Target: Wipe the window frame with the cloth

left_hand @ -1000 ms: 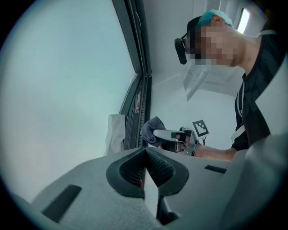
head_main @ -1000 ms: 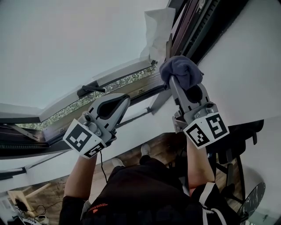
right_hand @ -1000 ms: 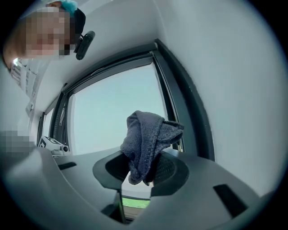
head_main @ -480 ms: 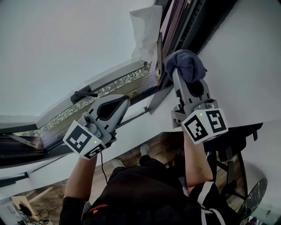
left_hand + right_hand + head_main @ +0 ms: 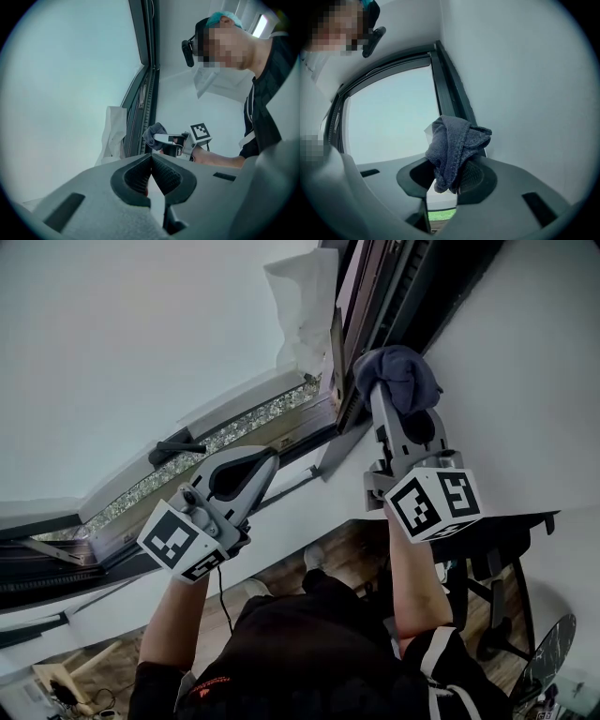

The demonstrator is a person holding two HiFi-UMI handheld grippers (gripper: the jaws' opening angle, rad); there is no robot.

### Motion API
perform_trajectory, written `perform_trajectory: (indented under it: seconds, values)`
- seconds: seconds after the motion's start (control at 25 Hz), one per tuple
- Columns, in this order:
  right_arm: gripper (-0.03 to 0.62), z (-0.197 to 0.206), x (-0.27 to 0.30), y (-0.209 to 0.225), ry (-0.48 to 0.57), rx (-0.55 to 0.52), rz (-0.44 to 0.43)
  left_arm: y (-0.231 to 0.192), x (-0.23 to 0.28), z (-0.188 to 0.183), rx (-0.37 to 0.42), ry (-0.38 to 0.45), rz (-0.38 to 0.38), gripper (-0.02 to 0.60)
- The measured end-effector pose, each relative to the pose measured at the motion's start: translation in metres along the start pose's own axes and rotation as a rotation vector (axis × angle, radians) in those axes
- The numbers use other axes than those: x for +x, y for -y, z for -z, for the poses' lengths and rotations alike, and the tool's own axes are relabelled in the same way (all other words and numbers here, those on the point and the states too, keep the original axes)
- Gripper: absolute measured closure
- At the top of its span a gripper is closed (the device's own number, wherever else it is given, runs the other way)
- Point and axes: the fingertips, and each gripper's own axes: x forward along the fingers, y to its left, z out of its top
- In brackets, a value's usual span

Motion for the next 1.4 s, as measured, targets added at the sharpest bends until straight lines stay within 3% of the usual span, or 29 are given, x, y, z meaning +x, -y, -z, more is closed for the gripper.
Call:
perform_trajectory:
  seconds: [0.76, 1.4]
  values:
    - [0.488, 0.03, 0.004, 0.018, -0.035, 0.063, 0.039, -0.001, 0.01, 0.022, -0.037, -0.05, 0.019, 0.561]
    - [0.488, 0.081, 0.002, 0.028, -0.12, 0.101, 0.063, -0.002, 0.006, 0.052, -0.092, -0.084, 0.009, 0.561]
